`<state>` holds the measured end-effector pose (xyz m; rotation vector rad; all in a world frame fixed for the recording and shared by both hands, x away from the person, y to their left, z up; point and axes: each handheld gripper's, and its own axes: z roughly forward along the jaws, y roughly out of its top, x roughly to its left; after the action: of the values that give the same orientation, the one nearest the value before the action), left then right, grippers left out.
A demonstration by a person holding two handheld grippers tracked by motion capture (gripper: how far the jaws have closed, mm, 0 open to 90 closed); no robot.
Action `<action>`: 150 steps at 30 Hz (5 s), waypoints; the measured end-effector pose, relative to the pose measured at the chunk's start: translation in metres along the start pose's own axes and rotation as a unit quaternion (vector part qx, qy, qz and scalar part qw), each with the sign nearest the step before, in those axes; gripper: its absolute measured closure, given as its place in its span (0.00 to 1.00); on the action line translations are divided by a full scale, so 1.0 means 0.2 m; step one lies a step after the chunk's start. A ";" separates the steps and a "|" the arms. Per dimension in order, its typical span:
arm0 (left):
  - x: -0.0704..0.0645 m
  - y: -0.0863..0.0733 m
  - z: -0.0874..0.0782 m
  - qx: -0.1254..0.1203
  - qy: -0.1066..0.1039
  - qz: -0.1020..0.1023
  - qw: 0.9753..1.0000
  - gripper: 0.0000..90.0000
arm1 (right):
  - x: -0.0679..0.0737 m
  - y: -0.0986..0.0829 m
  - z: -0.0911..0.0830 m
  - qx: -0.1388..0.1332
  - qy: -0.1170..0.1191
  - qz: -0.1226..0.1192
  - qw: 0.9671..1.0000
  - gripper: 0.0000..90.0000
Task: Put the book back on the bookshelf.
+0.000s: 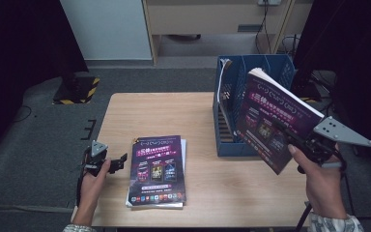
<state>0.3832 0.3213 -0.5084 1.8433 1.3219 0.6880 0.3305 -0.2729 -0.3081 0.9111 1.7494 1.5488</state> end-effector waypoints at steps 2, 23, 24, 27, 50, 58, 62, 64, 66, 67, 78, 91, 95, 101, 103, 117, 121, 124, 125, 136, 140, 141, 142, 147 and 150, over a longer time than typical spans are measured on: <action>0.00 0.00 0.00 -0.001 0.000 0.001 1.000 0.06 | -0.03 0.01 0.03 0.004 -0.013 0.001 1.000 0.92; 0.00 0.01 0.00 -0.009 -0.001 0.000 1.000 0.06 | -0.28 -0.06 0.58 0.039 -0.162 0.018 0.986 0.92; 0.00 0.01 0.00 -0.008 -0.001 -0.001 1.000 0.06 | -0.28 -0.07 0.60 0.039 -0.164 0.021 0.985 0.92; 0.01 0.00 0.01 -0.004 -0.001 0.001 1.000 0.06 | -0.30 -0.09 0.67 0.040 -0.166 0.034 0.985 0.92; 0.01 0.01 0.01 -0.008 -0.002 -0.002 1.000 0.06 | -0.32 -0.35 0.90 0.045 -0.197 0.049 0.978 0.92; 0.00 0.01 0.01 -0.004 -0.004 0.001 1.000 0.06 | -0.31 -0.39 0.95 0.048 -0.198 0.046 0.978 0.92; 0.00 0.00 0.01 -0.004 -0.005 0.001 1.000 0.06 | -0.31 -0.41 0.97 0.048 -0.198 0.046 0.978 0.92; 0.00 0.01 0.02 -0.005 -0.005 0.001 1.000 0.06 | -0.31 -0.41 0.98 0.047 -0.199 0.048 0.978 0.92; 0.00 0.00 0.02 -0.004 -0.005 0.001 1.000 0.06 | -0.31 -0.42 0.99 0.047 -0.199 0.047 0.978 0.92; 0.00 0.00 0.02 -0.004 -0.005 0.001 1.000 0.06 | -0.32 -0.42 0.99 0.045 -0.200 0.049 0.978 0.92; 0.00 0.00 0.02 -0.003 -0.005 0.002 1.000 0.06 | -0.30 -0.46 1.02 0.047 -0.194 0.047 0.979 0.92; 0.00 0.01 0.01 -0.005 -0.005 0.001 1.000 0.06 | -0.25 -0.48 1.01 0.048 -0.179 0.048 0.981 0.91; 0.00 0.01 0.01 -0.005 -0.005 0.002 1.000 0.06 | -0.25 -0.48 0.99 0.047 -0.171 0.050 0.983 0.89; 0.00 0.01 0.01 -0.006 -0.005 0.001 1.000 0.06 | -0.26 -0.46 0.97 0.044 -0.156 0.049 0.986 0.86; 0.00 0.01 0.01 -0.004 -0.005 0.001 1.000 0.06 | -0.26 -0.45 0.96 0.043 -0.152 0.046 0.986 0.86; 0.00 0.01 0.01 -0.006 -0.006 0.002 1.000 0.06 | -0.27 -0.43 0.96 0.040 -0.165 0.024 0.985 0.92; -0.01 0.01 0.01 -0.005 -0.008 0.002 1.000 0.06 | -0.29 -0.43 0.96 0.030 -0.186 0.032 0.982 0.92; 0.00 0.01 0.01 -0.006 -0.007 0.001 1.000 0.06 | -0.31 -0.42 0.96 0.026 -0.195 0.028 0.980 0.92; 0.00 0.01 0.01 -0.006 -0.007 0.001 1.000 0.06 | -0.31 -0.41 0.96 0.025 -0.200 0.024 0.979 0.92; 0.00 0.01 0.01 -0.009 -0.009 -0.003 1.000 0.06 | -0.30 -0.45 1.00 0.024 -0.220 0.002 0.975 0.92; 0.01 0.01 0.01 -0.010 -0.007 -0.003 1.000 0.06 | -0.26 -0.43 1.00 0.047 -0.211 -0.023 0.976 0.91; 0.00 0.01 0.01 -0.010 -0.007 -0.002 1.000 0.06 | -0.25 -0.43 1.00 0.052 -0.211 -0.028 0.976 0.91; 0.00 0.01 0.01 -0.009 -0.007 -0.001 1.000 0.06 | -0.24 -0.43 1.00 0.053 -0.210 -0.027 0.976 0.91; 0.00 0.01 0.00 -0.009 -0.007 -0.001 1.000 0.06 | -0.20 -0.43 1.00 0.055 -0.202 -0.025 0.978 0.84; 0.00 0.01 0.01 -0.010 -0.013 -0.011 1.000 0.06 | -0.20 -0.43 0.99 0.049 -0.195 -0.012 0.980 0.73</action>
<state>0.3861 0.3211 -0.5084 1.8130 1.3116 0.6611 0.5073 -0.2003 -0.4158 1.1495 1.5557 1.1781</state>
